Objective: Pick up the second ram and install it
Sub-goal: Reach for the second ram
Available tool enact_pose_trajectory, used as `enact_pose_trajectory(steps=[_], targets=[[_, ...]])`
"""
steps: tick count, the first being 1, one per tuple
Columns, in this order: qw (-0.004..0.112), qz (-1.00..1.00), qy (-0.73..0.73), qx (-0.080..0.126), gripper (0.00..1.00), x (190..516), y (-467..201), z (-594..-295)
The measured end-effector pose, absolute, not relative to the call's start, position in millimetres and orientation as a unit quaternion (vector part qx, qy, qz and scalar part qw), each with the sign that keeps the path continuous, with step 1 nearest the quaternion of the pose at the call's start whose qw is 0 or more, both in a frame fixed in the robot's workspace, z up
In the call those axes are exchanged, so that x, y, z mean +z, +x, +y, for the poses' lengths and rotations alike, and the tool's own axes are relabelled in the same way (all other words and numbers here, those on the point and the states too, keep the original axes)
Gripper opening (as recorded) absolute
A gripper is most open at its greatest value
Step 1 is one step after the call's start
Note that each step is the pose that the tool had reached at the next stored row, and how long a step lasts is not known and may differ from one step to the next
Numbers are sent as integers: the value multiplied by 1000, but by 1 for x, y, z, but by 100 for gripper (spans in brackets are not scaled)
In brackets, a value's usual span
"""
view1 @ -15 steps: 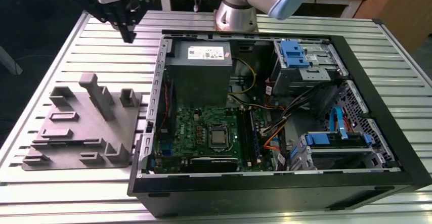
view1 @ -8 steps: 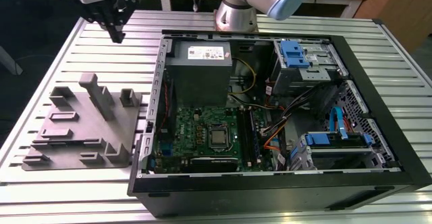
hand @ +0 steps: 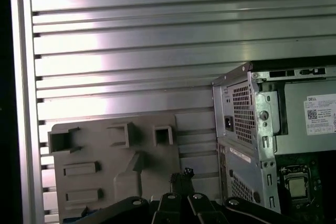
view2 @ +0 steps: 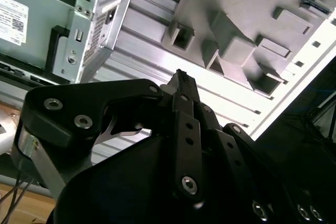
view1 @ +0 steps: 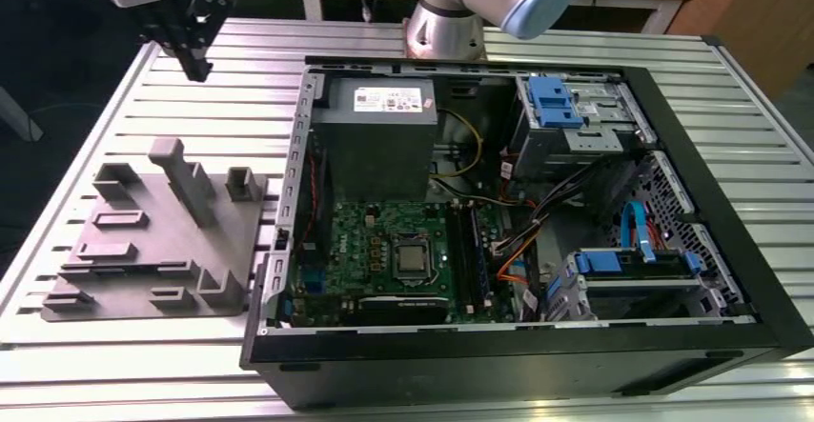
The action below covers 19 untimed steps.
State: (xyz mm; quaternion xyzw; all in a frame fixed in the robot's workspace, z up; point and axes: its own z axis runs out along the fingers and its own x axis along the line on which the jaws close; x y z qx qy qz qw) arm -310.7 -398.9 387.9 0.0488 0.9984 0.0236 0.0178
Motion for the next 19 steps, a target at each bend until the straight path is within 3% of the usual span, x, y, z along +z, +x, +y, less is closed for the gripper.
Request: enact_pose_trajectory(steps=[19], targets=[[18, 998, 49, 24, 7, 381, -336, -419]])
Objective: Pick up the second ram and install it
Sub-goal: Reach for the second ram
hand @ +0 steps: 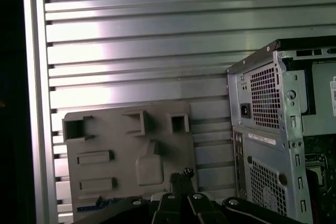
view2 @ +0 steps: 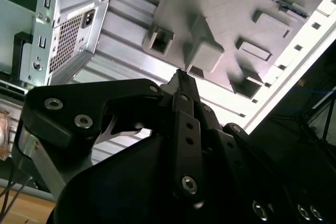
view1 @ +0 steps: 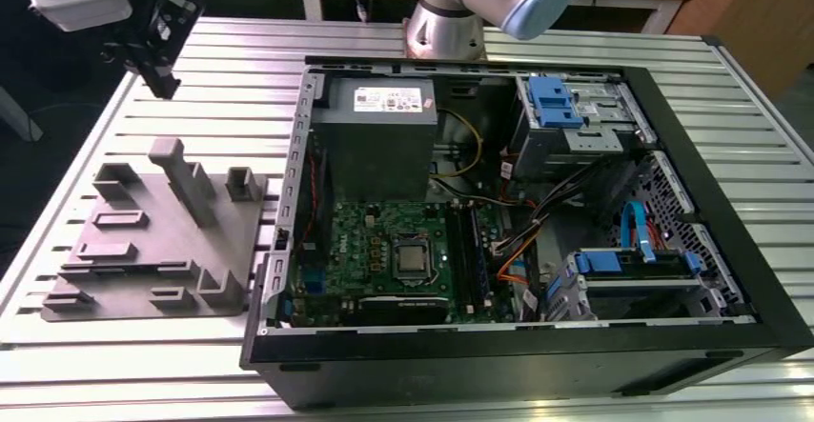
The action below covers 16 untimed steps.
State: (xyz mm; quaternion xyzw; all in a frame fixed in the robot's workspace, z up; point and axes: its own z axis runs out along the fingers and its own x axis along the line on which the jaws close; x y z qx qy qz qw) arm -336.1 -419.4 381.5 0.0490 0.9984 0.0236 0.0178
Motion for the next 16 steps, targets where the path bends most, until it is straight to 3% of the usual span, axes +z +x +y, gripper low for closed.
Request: enact_pose_trajectory(steps=[16], targets=[[18, 998, 49, 24, 7, 372, -350, -445]])
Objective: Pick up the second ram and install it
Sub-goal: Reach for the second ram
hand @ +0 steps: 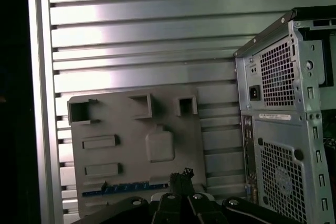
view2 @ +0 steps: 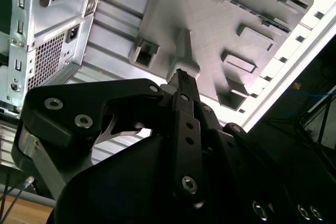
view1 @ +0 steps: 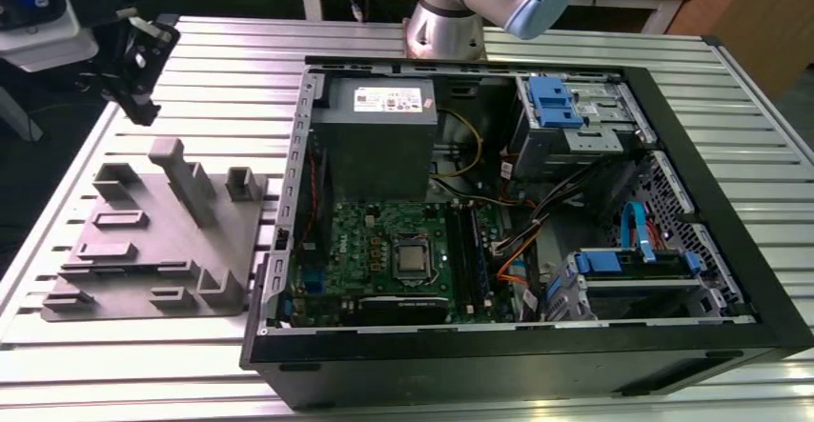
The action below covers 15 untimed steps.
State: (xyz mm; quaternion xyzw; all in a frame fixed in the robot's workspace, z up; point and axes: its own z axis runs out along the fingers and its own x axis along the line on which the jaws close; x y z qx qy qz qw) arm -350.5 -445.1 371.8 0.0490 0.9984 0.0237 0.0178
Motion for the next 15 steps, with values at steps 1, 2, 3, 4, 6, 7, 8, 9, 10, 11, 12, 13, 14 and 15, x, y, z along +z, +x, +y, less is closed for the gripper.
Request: enact_pose_trajectory(steps=[1, 2, 3, 4, 6, 7, 8, 9, 10, 11, 12, 13, 14, 15], targets=[[18, 998, 49, 24, 7, 371, -352, -446], [18, 998, 49, 24, 7, 370, -353, -447], [18, 998, 49, 24, 7, 369, -354, -448], [18, 998, 49, 24, 7, 369, -355, -449], [18, 998, 49, 24, 7, 367, -358, -451], [18, 998, 49, 24, 7, 366, -359, -452], [18, 998, 49, 24, 7, 366, -361, -453], [18, 998, 49, 24, 7, 365, -362, -454], [18, 998, 49, 24, 7, 364, -363, -455], [18, 998, 49, 24, 7, 363, -365, -456], [18, 998, 49, 24, 7, 363, -366, -457], [18, 998, 49, 24, 7, 362, -367, -458], [18, 998, 49, 24, 7, 361, -368, -460], [18, 998, 49, 24, 7, 360, -369, -461]])
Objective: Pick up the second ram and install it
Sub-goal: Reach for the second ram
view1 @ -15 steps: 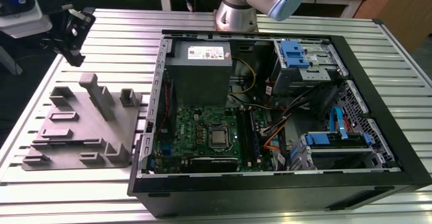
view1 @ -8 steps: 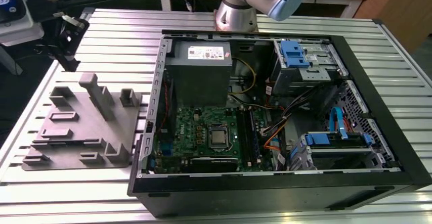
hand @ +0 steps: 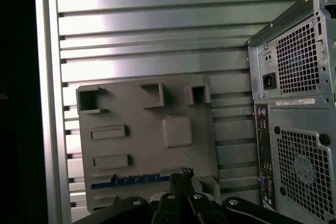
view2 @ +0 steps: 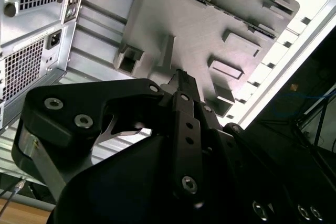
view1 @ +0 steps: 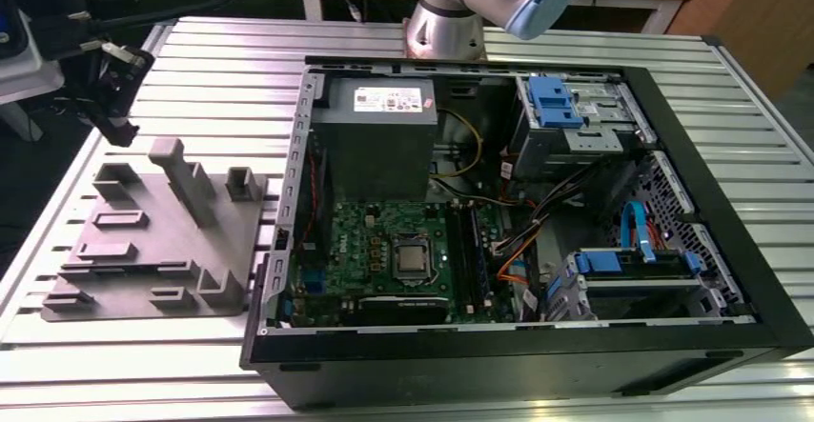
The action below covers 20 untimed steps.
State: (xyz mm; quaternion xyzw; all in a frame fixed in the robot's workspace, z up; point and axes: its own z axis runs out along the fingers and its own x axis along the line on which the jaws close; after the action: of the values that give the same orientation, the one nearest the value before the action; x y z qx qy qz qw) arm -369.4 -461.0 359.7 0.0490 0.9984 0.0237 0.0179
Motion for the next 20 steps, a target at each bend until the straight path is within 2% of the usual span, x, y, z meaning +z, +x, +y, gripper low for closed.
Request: enact_pose_trajectory(steps=[20], targets=[[18, 998, 49, 24, 7, 336, -391, -485]])
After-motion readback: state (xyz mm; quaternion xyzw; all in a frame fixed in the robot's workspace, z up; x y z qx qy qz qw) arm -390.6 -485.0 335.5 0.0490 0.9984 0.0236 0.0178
